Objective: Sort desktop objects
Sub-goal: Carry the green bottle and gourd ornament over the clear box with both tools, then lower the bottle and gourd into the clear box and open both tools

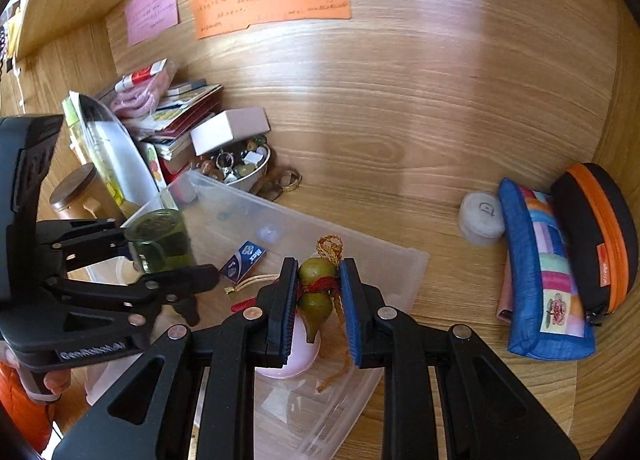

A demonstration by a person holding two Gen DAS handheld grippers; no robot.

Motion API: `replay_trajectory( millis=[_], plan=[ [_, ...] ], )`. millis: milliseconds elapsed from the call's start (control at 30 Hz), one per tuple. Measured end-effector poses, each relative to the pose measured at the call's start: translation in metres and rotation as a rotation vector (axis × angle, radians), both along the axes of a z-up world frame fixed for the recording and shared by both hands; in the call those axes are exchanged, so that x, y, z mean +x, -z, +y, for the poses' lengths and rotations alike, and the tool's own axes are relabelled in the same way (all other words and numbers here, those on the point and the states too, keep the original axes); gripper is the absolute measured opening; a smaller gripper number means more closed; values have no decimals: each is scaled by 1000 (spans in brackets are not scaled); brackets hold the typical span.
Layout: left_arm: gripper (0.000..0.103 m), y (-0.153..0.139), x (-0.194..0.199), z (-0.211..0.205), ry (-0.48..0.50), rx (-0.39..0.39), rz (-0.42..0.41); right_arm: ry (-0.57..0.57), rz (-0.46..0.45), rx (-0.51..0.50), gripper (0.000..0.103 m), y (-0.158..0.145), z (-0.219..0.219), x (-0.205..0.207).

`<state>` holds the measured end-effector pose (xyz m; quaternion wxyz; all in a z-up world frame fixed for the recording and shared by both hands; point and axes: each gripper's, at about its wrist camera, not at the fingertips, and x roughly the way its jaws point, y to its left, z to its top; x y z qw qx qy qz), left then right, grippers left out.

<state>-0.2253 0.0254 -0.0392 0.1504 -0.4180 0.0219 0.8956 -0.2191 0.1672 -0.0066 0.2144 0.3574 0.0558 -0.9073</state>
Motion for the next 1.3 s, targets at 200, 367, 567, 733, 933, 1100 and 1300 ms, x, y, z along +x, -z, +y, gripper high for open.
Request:
replay_trajectory(
  millis=[200, 367, 567, 733, 933, 1100, 1300],
  plan=[
    [41, 9, -8, 9, 6, -5, -26, -6, -29, 28, 19, 12, -2, -3],
    [41, 8, -9, 9, -9, -7, -22, -14, -40, 60, 19, 20, -8, -5],
    [41, 9, -10, 11, -14, -14, -15, -17, -35, 89, 19, 25, -13, -5],
    [43, 9, -10, 10, -12, -4, -14, -19, -37, 84, 19, 25, -12, -6],
    [43, 7, -8, 8, -18, 11, -14, -17, -27, 79, 28, 23, -11, -5],
    [44, -2, -2, 7, -27, 0, 14, -20, 14, 60, 35, 12, -9, 2],
    [54, -13, 6, 0, -65, -16, 52, -6, 33, 27, 43, 2, -1, 3]
  ],
)
